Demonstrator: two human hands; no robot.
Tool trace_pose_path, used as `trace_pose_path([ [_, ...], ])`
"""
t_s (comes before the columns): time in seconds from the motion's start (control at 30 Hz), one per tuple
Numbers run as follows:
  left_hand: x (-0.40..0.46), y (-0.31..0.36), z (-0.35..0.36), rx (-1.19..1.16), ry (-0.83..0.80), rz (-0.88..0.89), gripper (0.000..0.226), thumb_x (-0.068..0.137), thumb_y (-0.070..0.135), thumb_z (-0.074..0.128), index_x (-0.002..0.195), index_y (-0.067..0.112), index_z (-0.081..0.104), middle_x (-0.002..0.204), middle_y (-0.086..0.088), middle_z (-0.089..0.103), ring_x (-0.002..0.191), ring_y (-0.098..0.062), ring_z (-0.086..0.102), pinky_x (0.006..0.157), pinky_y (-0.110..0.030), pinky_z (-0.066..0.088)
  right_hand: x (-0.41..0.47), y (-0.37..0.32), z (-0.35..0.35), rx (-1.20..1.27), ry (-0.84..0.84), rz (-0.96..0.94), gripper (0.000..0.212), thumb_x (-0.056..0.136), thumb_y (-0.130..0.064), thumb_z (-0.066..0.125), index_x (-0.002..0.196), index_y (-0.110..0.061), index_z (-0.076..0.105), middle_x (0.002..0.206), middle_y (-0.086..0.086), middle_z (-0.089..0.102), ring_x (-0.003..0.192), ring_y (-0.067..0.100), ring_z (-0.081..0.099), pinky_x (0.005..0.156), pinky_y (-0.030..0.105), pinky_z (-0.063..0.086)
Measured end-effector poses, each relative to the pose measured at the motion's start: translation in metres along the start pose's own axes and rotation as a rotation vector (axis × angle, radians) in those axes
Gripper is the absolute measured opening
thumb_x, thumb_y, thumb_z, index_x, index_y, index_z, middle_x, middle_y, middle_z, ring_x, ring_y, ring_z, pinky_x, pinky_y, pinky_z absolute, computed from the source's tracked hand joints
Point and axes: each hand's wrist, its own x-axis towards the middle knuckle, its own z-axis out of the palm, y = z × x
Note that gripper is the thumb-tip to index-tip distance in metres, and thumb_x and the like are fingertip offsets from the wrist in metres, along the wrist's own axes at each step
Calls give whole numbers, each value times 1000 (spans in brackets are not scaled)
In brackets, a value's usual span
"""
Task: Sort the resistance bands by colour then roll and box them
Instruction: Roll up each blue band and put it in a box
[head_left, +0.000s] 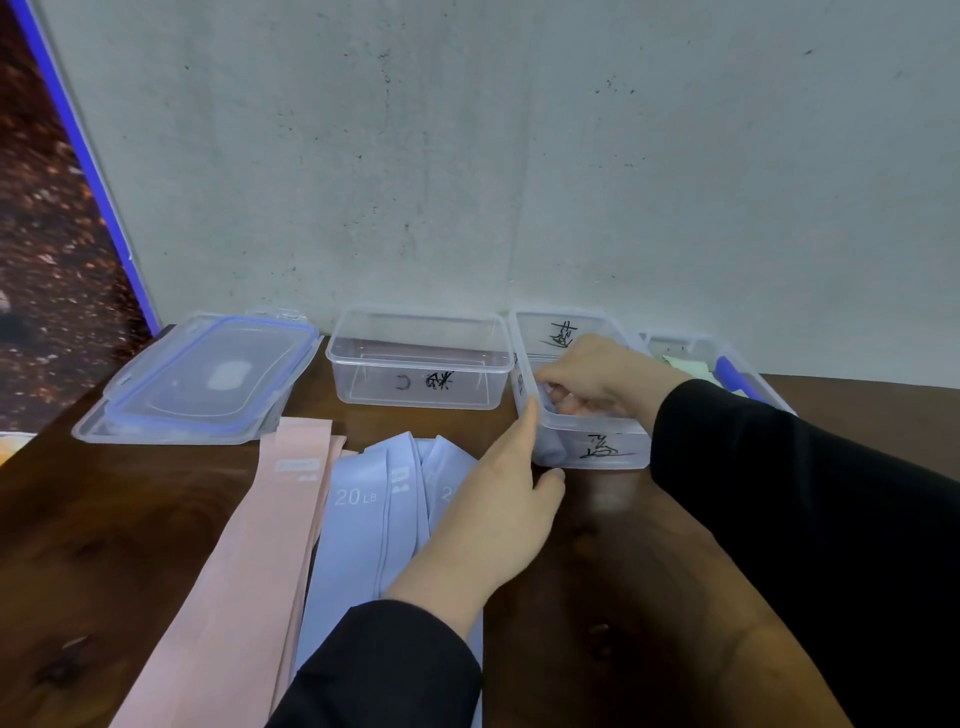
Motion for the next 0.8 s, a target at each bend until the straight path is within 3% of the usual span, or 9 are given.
trace_pose_path([
  [0.03, 0, 1, 0, -7, 34, 14, 70, 103, 26, 50, 157, 45, 10, 148, 25, 38, 128, 6, 40, 105, -15, 34, -2, 1, -3, -35, 69, -47, 29, 95, -28, 62, 89, 0, 68, 80, 14, 72, 66, 27, 57, 64, 29, 48],
  [0.13, -1, 7, -2, 17, 295, 59, 49, 103, 26, 49, 151, 31, 41, 141, 17, 52, 128, 1, 46, 107, -20, 39, -23, -2, -10, 15, 372, -270, 31, 98, -28, 59, 82, -3, 66, 71, 7, 62, 68, 26, 53, 57, 27, 40],
  [0.27, -11, 43, -17, -121, 595, 53, 19, 102, 23, 51, 108, 24, 69, 94, 11, 68, 89, -4, 60, 79, -25, 51, -88, -15, -1, 238, 542, -551, 20, 100, -30, 60, 85, -22, 69, 72, -10, 65, 64, -1, 56, 58, 15, 39],
  [0.33, -14, 61, -34, -290, 625, -27, 18, 101, 24, 51, 98, 23, 68, 88, 5, 70, 85, -11, 64, 78, -32, 53, -118, -15, 16, 296, 502, -600, 17, 100, -29, 60, 89, -24, 71, 75, -12, 66, 68, -4, 58, 61, 13, 41],
  [0.43, -31, 74, -65, -410, 573, -81, 19, 99, 22, 52, 91, 27, 68, 88, -1, 72, 88, -23, 69, 85, -46, 58, -150, -8, 49, 297, 312, -643, 14, 101, -26, 60, 98, -23, 74, 84, -11, 70, 79, 2, 64, 71, 26, 51],
  [0.57, -71, 53, -98, -151, 596, -65, 20, 98, 19, 51, 86, 24, 67, 82, -5, 69, 69, -18, 60, 66, -37, 48, -156, -6, 90, 212, 211, -721, 16, 99, -22, 62, 111, -21, 72, 99, -13, 69, 94, 3, 64, 86, 27, 53],
  [0.63, -88, 30, -103, -10, 594, -109, 20, 99, 21, 51, 87, 28, 65, 80, 3, 69, 76, -19, 65, 72, -37, 50, -147, -10, 104, 92, 197, -731, 19, 100, -23, 61, 116, -20, 70, 105, -6, 68, 99, 9, 63, 89, 32, 52],
  [0.7, -101, 9, -99, 66, 605, -144, 20, 99, 21, 51, 88, 32, 64, 81, 10, 67, 79, -16, 64, 73, -36, 52, -137, -17, 115, -49, 143, -752, 17, 101, -22, 59, 111, -14, 69, 105, -2, 64, 99, 16, 60, 89, 37, 51],
  [0.8, -113, -9, -93, 99, 583, -96, 20, 101, 21, 52, 94, 32, 66, 73, 13, 63, 65, -5, 53, 59, -23, 40, -125, -30, 129, -225, 121, -770, 12, 100, -17, 52, 97, -15, 63, 99, -5, 56, 94, 18, 53, 82, 41, 45],
])
